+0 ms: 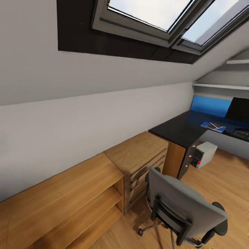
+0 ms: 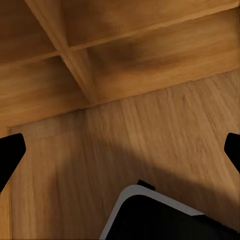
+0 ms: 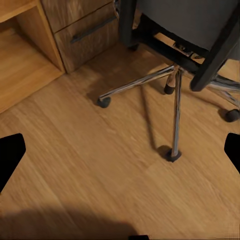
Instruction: In the bedroom, organize the workspace by keeping the computer under the desk, ensuring the monitor is on the desk, placing the keyboard on the desk next to the monitor, placing the mouse on the desk next to the keyboard, moving the folder from the swivel chair onto the desk next to the mouse, stacking the notebook on top of the folder with the pen on top of the notebook, and positioning the swivel chair next to the desk.
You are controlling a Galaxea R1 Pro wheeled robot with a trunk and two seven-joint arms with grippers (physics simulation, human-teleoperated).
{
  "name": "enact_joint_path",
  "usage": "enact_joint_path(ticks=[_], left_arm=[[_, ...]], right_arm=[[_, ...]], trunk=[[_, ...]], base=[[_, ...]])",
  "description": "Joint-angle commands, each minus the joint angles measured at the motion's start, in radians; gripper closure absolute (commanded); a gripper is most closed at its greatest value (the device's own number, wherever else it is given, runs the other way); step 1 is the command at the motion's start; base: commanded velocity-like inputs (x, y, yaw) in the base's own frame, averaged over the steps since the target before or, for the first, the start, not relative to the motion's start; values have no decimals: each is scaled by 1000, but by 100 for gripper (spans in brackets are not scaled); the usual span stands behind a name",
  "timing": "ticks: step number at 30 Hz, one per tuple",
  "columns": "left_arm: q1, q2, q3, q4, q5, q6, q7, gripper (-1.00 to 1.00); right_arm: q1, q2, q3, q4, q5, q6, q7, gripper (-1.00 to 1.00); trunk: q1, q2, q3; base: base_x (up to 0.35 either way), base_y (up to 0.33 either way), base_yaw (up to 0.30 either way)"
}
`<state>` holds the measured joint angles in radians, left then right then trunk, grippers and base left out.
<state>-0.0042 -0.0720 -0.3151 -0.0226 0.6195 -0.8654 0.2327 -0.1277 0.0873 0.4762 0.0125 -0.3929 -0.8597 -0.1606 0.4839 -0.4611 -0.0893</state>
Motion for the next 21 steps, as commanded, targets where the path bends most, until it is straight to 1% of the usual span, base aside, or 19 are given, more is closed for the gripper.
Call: enact_joint_path(ticks=[1, 15, 21], left_arm=[[0, 0, -9, 0, 3, -1, 7, -100], [0, 0, -9, 0, 3, -1, 7, -100], [0, 0, -8, 0, 5, -1, 8, -100]], right_arm=[[-1, 1, 9, 1, -3, -2, -7, -100], [-1, 0, 9, 1, -3, -2, -7, -100], [-1, 0, 9, 1, -3, -2, -7, -100]], trunk=[[1, -2, -2], [1, -2, -2], [1, -2, -2]], base=[[44, 168, -287], [5, 19, -287], [0, 244, -287]])
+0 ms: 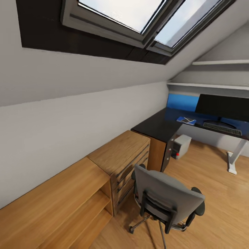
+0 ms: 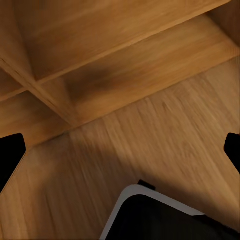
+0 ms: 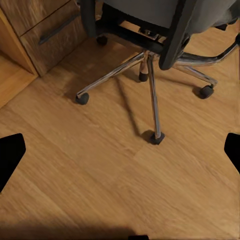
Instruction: In the bedroom, organize the workspace by keeping the computer under the desk, ensuring the monitor is on the desk, placing the keyboard on the desk next to the monitor, placing the mouse on the desk next to the keyboard, moving the folder from the swivel chair onto the desk next to the mouse, stacking the notebook on top of the folder with the pen on top of the notebook, and positioning the swivel chair next to the desk.
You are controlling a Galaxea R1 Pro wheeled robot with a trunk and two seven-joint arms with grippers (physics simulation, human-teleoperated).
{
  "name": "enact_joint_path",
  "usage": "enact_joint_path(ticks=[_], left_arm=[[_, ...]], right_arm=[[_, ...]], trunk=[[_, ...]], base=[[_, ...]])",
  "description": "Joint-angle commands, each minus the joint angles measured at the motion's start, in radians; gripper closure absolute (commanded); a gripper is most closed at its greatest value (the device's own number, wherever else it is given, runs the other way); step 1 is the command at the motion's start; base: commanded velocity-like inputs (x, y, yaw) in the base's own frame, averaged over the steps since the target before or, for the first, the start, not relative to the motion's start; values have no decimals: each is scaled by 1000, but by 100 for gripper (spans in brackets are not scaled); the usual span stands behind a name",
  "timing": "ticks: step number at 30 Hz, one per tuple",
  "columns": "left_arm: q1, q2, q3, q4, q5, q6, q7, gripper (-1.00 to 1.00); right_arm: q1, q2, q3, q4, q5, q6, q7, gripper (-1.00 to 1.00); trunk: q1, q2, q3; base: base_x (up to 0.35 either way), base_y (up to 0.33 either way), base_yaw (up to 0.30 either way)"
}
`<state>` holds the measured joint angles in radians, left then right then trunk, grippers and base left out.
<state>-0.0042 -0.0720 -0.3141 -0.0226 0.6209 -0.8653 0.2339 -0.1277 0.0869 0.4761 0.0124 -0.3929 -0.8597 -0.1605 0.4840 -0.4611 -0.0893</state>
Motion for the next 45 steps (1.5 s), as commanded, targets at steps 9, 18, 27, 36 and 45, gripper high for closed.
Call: enact_joint_path(ticks=[9, 18, 27, 36, 45], left_arm=[[0, 0, -9, 0, 3, 0, 7, -100], [0, 0, -10, 0, 3, 0, 7, -100], [0, 0, -9, 0, 3, 2, 7, -100], [0, 0, -9, 0, 3, 1, 7, -100], [0, 0, -10, 0, 2, 0, 6, -100]], right_arm=[[-1, 1, 9, 1, -3, -3, -7, -100], [-1, 2, 9, 1, -3, -3, -7, -100], [-1, 2, 9, 1, -4, -2, -8, -100], [-1, 2, 9, 1, -4, -2, -9, -100], [-1, 2, 9, 1, -4, -2, -9, -100]], trunk=[[0, -2, -2], [0, -2, -2], [0, -2, -4], [0, -2, -10], [0, -2, -16]], base=[[0, 104, -286], [0, 5, -287], [0, 0, -285], [88, 73, -275], [108, 84, -274]])
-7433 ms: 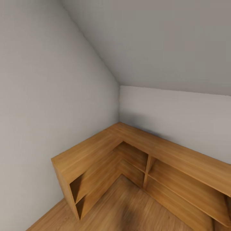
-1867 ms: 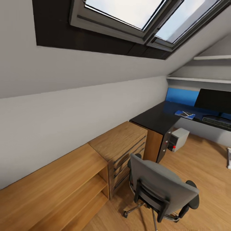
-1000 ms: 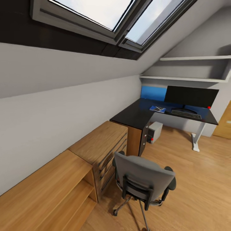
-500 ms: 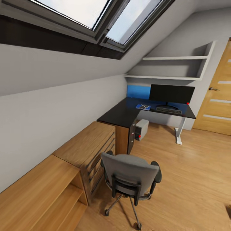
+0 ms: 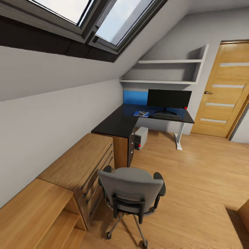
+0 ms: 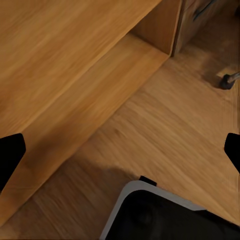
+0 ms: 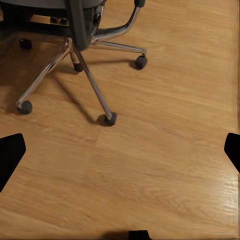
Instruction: In the bedroom, organize the workspace by keeping the computer under the desk, ensuring the monitor is on the desk, placing the keyboard on the desk next to the monitor, placing the mouse on the desk next to the keyboard, moving the folder from the swivel chair onto the desk next to the mouse, stacking the notebook on top of the folder with the pen on top of the notebook, and positioning the swivel chair next to the desk.
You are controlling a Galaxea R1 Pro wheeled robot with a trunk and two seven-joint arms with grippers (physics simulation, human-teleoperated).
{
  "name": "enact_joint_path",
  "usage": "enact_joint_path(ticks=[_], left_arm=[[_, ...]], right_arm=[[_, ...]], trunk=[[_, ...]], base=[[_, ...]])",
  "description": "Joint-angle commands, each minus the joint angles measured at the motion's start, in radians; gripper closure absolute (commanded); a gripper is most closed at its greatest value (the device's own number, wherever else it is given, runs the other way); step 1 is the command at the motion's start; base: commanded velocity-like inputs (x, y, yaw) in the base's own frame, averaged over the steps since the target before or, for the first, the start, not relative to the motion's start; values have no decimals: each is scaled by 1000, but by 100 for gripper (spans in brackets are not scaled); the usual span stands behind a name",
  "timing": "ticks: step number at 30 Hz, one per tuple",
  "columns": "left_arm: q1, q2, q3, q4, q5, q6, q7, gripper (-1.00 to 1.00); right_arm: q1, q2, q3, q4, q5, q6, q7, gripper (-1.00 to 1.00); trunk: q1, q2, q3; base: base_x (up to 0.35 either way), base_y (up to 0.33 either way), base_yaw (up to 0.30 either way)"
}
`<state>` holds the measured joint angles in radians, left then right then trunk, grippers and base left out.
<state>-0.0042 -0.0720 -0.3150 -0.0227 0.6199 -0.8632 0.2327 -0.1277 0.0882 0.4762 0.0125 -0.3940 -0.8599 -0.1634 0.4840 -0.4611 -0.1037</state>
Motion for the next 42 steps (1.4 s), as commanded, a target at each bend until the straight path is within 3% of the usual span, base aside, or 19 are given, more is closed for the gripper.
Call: enact_joint_path(ticks=[1, 42], left_arm=[[0, 0, -9, 0, 3, -2, 7, -100], [0, 0, -9, 0, 4, -2, 8, -100]], right_arm=[[-1, 1, 9, 1, -3, -2, -6, -100], [-1, 0, 9, 1, -3, -2, -5, -100]], trunk=[[1, -2, -3], [1, -2, -29]], base=[[22, 16, -274], [-65, 92, -274]])
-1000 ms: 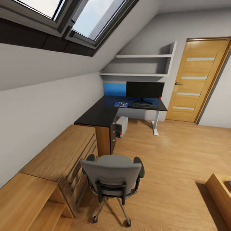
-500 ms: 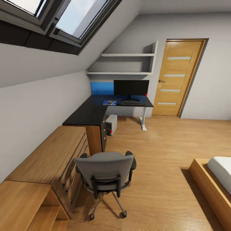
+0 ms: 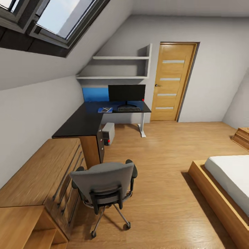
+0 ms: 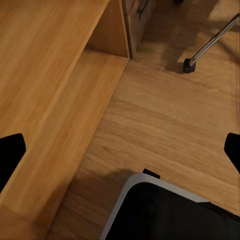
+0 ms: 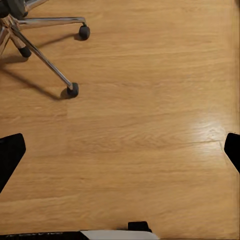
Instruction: In the bedroom, organize the workspace by keeping the computer under the desk, ensuring the monitor is on the desk, placing the keyboard on the desk next to the monitor, placing the mouse on the desk next to the keyboard, moving the folder from the swivel chair onto the desk next to the mouse, stacking the notebook on top of the folder with the pen on top of the notebook, and positioning the swivel chair next to the desk.
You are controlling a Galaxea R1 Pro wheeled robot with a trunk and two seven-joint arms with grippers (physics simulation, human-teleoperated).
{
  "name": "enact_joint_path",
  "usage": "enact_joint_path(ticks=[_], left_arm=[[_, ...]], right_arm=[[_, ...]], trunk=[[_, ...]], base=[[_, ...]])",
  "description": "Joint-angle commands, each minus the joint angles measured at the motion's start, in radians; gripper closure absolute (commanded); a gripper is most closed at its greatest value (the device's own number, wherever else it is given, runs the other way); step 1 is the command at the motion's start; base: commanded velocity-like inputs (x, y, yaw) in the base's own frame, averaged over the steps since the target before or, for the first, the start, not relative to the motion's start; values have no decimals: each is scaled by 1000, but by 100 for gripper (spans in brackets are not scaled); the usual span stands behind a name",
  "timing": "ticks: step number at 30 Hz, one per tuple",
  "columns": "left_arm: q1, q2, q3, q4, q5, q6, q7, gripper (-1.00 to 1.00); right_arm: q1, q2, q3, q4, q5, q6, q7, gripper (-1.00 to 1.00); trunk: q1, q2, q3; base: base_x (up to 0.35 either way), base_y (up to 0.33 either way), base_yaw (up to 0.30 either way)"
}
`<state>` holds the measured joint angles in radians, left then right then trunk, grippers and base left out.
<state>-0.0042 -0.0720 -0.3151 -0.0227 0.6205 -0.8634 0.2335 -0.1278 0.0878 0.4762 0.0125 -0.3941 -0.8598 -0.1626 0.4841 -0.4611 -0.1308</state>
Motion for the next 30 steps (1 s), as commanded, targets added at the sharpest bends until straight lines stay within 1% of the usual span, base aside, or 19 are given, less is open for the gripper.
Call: enact_joint_path(ticks=[1, 3, 7, 30], left_arm=[[0, 0, -9, 0, 3, -2, 7, -100], [0, 0, -9, 0, 3, -2, 7, -100], [0, 0, -9, 0, 3, -2, 7, -100], [0, 0, -9, 0, 2, -2, 7, -100]], right_arm=[[-1, 1, 9, 1, -3, -2, -6, -100], [-1, 1, 9, 1, -3, -2, -6, -100], [-1, 1, 9, 1, -2, -2, -6, -100], [-1, 1, 11, 1, 6, -2, -6, -100]], trunk=[[0, -2, -3], [0, -2, -4], [0, -2, -6], [0, -2, -7]], base=[[-32, 171, -269], [-48, 206, -244], [-20, 79, -95], [-76, 75, -4]])
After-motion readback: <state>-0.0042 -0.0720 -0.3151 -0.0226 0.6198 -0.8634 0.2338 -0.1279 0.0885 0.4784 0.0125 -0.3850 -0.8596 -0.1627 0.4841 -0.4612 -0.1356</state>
